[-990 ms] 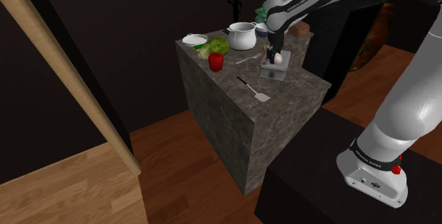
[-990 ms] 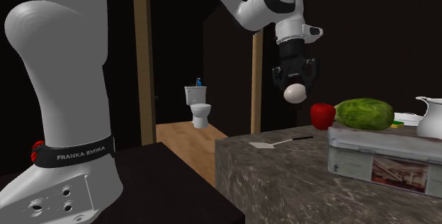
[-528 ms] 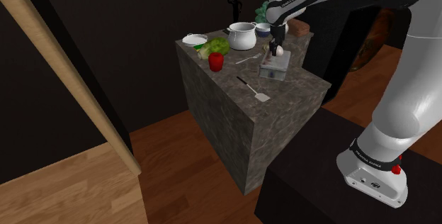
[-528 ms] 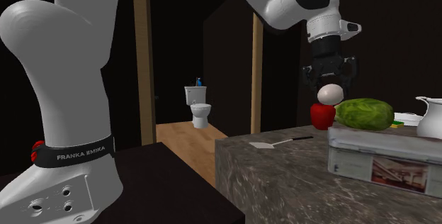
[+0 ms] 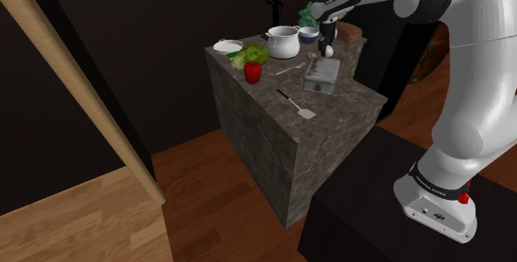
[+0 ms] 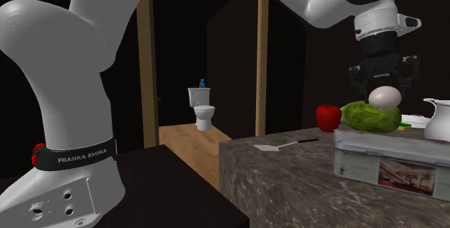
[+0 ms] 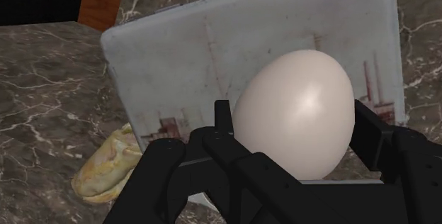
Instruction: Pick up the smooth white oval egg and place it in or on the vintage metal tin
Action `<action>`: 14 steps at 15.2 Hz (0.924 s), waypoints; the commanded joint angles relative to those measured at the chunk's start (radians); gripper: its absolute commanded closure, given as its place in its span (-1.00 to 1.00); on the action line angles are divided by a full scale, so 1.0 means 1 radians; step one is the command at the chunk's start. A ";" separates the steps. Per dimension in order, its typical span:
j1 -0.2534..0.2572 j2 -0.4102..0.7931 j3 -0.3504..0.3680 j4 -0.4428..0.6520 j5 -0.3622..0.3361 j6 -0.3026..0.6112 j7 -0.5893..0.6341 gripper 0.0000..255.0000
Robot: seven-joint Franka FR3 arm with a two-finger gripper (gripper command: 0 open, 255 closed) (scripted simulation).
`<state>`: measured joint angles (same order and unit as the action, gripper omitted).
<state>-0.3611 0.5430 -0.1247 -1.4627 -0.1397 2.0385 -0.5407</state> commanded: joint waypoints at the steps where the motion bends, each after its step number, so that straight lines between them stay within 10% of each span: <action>1: -0.030 0.097 -0.002 0.159 0.017 -0.056 -0.040 1.00; 14: -0.032 0.159 0.000 0.084 0.014 0.080 -0.019 1.00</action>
<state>-0.3938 0.6992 -0.1246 -1.3708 -0.1255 2.1065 -0.5619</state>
